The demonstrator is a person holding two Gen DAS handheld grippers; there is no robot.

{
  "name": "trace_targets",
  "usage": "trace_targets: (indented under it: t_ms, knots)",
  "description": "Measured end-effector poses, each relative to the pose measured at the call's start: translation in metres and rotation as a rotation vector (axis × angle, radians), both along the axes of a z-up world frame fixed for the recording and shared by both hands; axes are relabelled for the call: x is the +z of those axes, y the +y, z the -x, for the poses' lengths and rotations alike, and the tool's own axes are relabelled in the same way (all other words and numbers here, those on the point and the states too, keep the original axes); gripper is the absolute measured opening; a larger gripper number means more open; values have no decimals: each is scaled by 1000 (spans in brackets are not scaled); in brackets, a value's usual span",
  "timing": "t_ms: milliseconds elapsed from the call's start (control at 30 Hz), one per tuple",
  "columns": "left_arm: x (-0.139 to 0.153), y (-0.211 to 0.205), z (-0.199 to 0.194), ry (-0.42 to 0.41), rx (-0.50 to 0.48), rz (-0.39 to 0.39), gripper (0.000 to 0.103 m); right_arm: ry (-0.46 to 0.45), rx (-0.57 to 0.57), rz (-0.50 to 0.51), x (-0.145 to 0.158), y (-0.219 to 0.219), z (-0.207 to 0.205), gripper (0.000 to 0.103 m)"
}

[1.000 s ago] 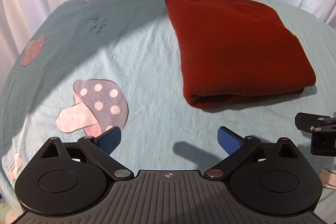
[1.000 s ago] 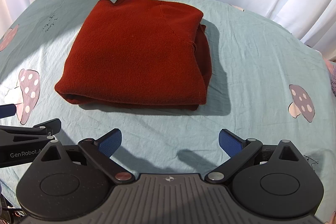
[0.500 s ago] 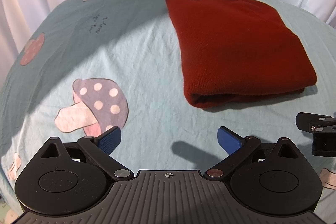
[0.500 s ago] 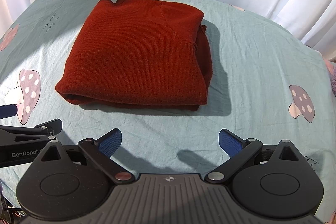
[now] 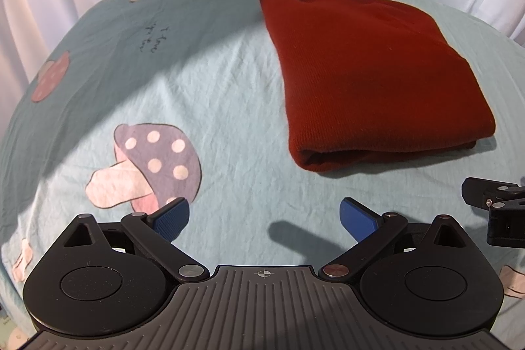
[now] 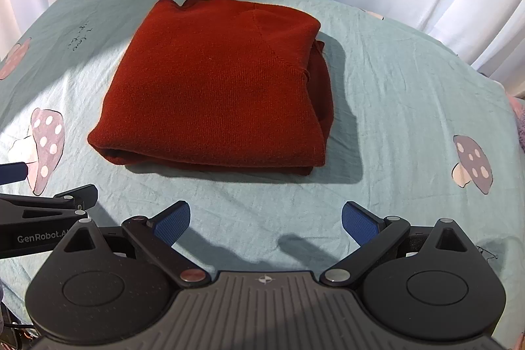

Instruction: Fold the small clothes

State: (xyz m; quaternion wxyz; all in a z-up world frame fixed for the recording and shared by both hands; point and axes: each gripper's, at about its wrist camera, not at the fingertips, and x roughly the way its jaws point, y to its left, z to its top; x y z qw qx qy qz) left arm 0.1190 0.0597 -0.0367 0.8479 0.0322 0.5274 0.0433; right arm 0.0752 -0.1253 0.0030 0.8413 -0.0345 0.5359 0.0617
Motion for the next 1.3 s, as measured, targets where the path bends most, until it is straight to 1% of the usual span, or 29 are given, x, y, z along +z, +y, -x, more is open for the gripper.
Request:
trace_targets:
  t_ms: [333, 467, 967, 1300]
  knots:
    - [1, -1, 1, -10, -14, 14, 101, -2, -4, 4, 1, 1, 0, 99]
    - [2, -4, 3, -25, -32, -1, 101, -3, -4, 4, 1, 1, 0, 99]
    - [0, -4, 4, 2, -38, 5, 101, -2, -3, 4, 2, 0, 0, 99]
    - [1, -6, 4, -4, -55, 7, 101, 0, -6, -3, 2, 1, -2, 99]
